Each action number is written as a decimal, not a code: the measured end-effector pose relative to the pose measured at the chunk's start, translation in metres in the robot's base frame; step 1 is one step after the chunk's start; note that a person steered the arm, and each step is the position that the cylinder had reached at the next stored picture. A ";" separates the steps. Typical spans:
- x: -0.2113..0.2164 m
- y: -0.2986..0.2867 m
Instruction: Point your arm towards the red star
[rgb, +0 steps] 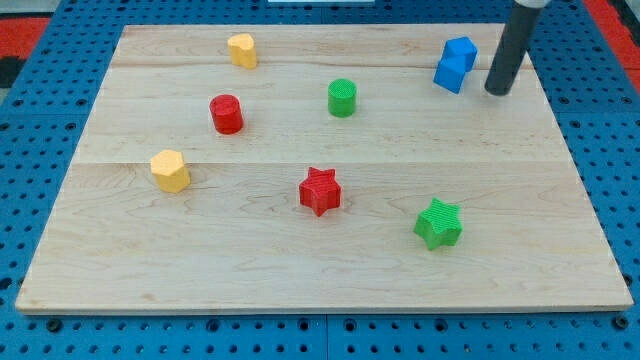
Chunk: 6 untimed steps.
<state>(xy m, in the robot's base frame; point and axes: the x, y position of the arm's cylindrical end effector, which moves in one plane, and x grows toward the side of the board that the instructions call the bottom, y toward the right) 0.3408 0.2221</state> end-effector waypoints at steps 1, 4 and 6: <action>0.039 -0.020; 0.089 -0.064; 0.137 -0.134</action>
